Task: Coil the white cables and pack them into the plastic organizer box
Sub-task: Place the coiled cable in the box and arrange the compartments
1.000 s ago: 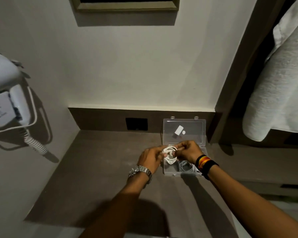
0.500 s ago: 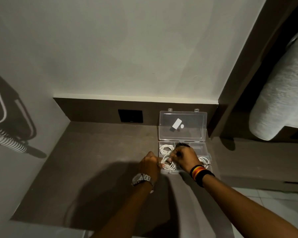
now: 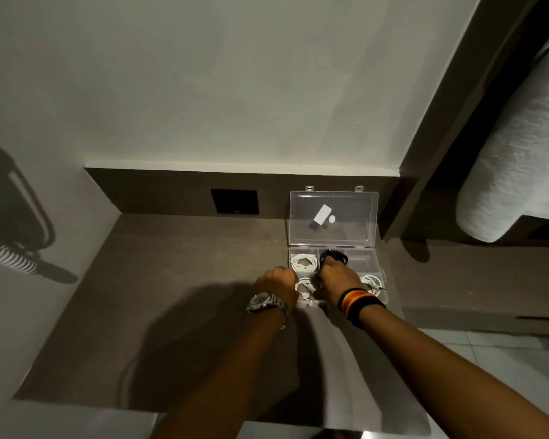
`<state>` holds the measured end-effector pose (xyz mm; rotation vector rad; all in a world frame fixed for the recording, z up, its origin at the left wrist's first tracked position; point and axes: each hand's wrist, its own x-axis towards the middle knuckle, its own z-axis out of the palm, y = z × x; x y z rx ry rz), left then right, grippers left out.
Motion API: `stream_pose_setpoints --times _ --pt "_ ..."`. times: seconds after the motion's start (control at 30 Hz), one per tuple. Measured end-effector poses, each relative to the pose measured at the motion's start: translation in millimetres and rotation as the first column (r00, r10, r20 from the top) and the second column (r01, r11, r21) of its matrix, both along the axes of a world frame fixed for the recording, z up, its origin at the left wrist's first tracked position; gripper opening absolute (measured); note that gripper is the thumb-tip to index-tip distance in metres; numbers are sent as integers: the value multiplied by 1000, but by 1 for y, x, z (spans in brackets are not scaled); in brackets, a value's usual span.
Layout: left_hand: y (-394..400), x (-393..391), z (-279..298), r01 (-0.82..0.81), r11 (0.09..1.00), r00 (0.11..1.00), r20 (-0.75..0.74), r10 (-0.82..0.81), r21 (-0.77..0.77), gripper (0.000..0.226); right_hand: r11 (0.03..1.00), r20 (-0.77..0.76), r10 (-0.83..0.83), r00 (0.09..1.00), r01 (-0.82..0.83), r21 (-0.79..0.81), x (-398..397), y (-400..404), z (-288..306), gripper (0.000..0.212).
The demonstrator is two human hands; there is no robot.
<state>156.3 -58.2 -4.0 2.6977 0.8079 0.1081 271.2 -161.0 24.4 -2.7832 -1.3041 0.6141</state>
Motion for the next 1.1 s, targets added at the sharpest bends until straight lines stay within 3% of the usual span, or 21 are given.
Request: stream_pose_setpoints --times 0.1,0.23,0.47,0.8,1.1 --pt "-1 2 3 -15 1000 997 -70 15 9 29 1000 -16 0 1000 0 -22 1 3 1 32" --pt "5 7 6 -23 1000 980 -196 23 3 30 996 -163 -91 982 89 -19 11 6 5 35" --pt "7 4 -9 8 1000 997 -70 -10 -21 37 993 -18 -116 993 116 -17 3 13 -1 24" --pt "4 6 -5 63 998 996 -63 -63 7 32 990 -3 -118 993 117 -84 5 27 -4 18" --pt "4 3 -7 56 998 998 -30 -56 -19 29 972 -84 -145 986 126 -198 6 35 7 32"
